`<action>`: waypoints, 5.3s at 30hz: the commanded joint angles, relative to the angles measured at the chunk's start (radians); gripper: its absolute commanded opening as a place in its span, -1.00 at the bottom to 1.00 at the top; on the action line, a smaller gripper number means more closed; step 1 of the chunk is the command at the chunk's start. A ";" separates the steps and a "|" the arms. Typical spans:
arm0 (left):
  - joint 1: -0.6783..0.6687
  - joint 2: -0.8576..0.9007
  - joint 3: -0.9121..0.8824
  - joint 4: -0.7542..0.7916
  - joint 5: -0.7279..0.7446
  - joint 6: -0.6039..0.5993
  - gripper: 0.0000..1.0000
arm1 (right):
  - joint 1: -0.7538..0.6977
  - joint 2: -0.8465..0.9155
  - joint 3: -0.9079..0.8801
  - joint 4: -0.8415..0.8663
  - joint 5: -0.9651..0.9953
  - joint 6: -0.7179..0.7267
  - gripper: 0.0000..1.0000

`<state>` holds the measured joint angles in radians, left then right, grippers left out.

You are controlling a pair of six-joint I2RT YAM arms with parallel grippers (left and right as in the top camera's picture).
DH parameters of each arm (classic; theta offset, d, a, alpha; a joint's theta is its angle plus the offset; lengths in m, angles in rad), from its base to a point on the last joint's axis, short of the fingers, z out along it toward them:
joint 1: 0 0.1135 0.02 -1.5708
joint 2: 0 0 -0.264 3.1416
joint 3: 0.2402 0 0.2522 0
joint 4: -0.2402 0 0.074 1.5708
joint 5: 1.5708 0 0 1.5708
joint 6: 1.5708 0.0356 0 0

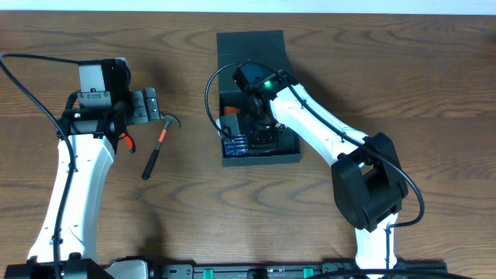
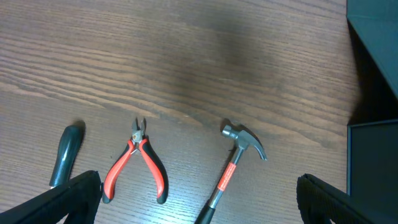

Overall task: Pack container
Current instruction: 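Carry the screwdriver case with the right gripper and place it in the box, then withdraw the right gripper to the upper right, then grasp the red-handled hammer with the left gripper, then carry the hammer with the left gripper and lower it into the box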

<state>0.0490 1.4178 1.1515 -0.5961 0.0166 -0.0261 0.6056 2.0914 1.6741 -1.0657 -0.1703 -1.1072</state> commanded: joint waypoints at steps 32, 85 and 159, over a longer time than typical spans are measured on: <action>0.005 0.006 0.017 -0.002 -0.002 0.006 0.97 | -0.102 -0.083 0.116 0.042 0.095 0.389 0.98; -0.128 0.479 0.013 0.034 -0.055 0.355 0.31 | -0.690 -0.175 0.172 -0.117 -0.021 1.173 0.99; -0.780 0.457 0.244 0.053 0.017 0.875 -0.88 | -0.690 -0.175 0.172 -0.143 -0.018 1.173 0.98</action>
<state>-0.7242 1.8648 1.3914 -0.5491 0.0006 0.8394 -0.0856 1.9171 1.8538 -1.2076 -0.1833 0.0498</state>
